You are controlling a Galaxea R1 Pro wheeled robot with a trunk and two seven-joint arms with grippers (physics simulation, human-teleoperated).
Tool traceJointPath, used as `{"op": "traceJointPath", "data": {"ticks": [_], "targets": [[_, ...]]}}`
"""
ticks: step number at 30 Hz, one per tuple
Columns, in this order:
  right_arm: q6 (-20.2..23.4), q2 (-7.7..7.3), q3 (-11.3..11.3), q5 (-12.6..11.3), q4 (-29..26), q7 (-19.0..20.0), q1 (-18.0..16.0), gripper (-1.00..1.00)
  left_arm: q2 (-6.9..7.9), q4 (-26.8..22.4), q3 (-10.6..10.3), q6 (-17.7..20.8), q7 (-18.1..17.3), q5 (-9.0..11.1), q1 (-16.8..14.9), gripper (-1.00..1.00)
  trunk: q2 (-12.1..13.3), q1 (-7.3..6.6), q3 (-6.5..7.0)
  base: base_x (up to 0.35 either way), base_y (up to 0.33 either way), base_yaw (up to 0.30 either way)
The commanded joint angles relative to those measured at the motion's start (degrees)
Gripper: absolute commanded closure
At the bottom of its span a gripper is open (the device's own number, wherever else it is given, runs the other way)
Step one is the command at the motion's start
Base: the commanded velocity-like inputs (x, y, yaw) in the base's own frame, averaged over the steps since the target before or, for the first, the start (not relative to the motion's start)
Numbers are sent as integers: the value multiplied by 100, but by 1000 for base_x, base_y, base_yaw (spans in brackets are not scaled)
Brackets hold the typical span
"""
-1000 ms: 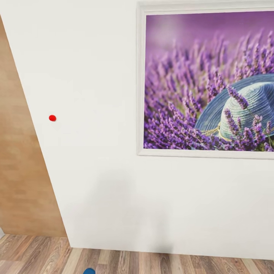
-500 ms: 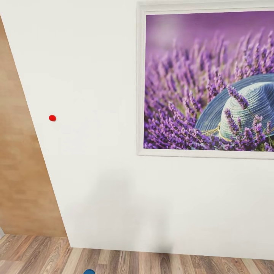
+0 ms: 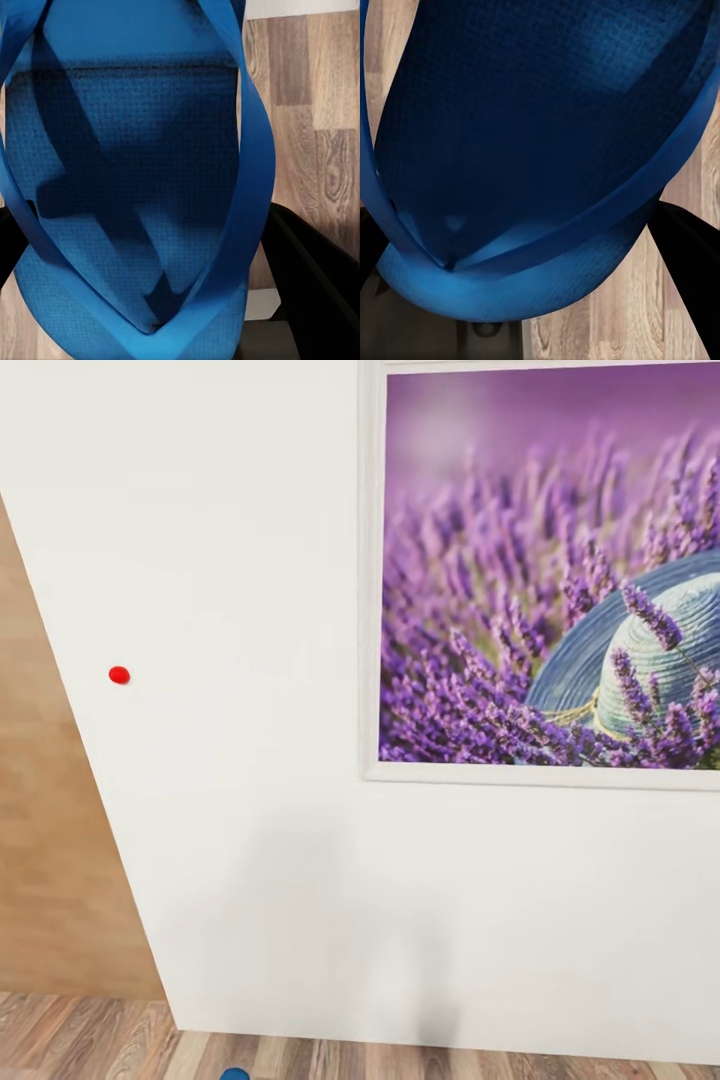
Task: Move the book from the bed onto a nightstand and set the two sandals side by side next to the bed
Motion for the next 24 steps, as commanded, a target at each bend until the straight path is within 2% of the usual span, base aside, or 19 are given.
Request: {"op": "traceJointPath", "data": {"ticks": [1,6,13,24], "targets": [[-17,1,31,-23,6,-18,-2,100,-2,7,-51,-23,21,59,-3,100,-3,5,-2,256,0,0],[-17,1,31,-26,7,-18,-2,100,-5,7,-50,-25,21,59,-3,100,-3,5,-2,231,0,0],[-17,1,33,-26,9,-18,-2,100,-6,8,-52,-26,21,54,-1,100,-3,5,-3,67,0,12],[-17,9,40,-23,6,-18,-2,100,-6,12,-53,-26,21,50,5,100,-3,5,-54,7,0,171]]}}
